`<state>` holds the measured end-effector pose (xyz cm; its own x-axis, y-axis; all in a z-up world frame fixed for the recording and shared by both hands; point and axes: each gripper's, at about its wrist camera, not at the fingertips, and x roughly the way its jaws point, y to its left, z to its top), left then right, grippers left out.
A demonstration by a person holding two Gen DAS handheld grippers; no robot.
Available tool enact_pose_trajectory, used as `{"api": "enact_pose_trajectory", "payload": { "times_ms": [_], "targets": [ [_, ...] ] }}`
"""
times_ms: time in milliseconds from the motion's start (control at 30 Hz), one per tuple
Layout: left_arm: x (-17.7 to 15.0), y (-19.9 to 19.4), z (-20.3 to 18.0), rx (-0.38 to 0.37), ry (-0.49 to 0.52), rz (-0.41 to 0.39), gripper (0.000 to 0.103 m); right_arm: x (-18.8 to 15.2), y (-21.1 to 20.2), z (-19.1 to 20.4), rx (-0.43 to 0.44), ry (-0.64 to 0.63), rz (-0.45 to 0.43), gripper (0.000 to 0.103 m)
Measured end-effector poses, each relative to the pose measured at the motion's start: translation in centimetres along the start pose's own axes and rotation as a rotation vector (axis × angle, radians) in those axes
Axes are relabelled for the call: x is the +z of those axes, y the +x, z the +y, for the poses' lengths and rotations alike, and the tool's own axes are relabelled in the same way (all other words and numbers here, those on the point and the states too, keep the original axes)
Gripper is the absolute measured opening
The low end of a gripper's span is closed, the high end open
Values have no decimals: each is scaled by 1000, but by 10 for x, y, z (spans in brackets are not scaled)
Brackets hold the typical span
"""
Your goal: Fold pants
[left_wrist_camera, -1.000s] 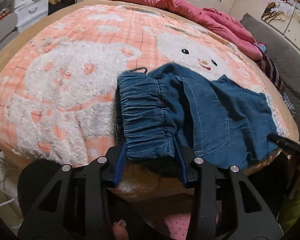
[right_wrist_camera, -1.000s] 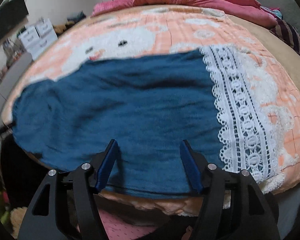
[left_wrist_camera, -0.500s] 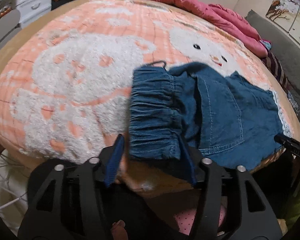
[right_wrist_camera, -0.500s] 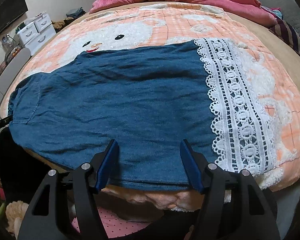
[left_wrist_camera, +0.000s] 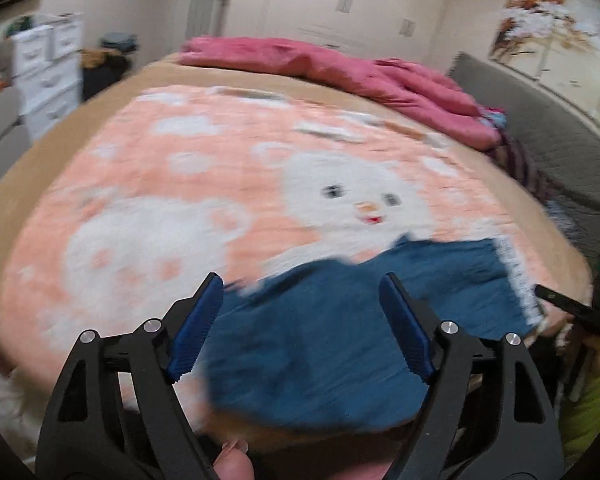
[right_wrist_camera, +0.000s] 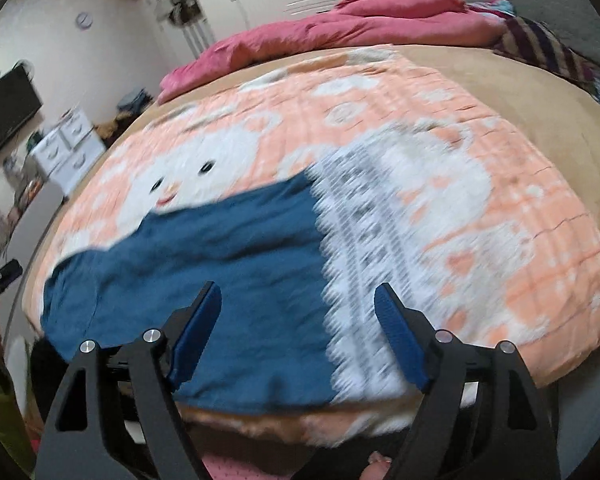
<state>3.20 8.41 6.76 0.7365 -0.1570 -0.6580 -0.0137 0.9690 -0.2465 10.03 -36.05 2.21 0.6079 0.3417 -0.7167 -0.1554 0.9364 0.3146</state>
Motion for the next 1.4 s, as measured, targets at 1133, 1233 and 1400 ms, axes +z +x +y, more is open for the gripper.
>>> {"api": "enact_pose_trajectory", "payload": {
  "times_ms": [1133, 1233, 1400],
  "targets": [
    [5, 174, -109, -259, 119, 257, 8, 52, 49, -8, 224, -328, -26, 25],
    [4, 175, -114, -221, 167, 248, 8, 44, 44, 7, 178, -432, -44, 25],
    [8, 188, -113, -207, 159, 270, 31, 32, 41, 15, 124, -511, -61, 25]
  ]
}}
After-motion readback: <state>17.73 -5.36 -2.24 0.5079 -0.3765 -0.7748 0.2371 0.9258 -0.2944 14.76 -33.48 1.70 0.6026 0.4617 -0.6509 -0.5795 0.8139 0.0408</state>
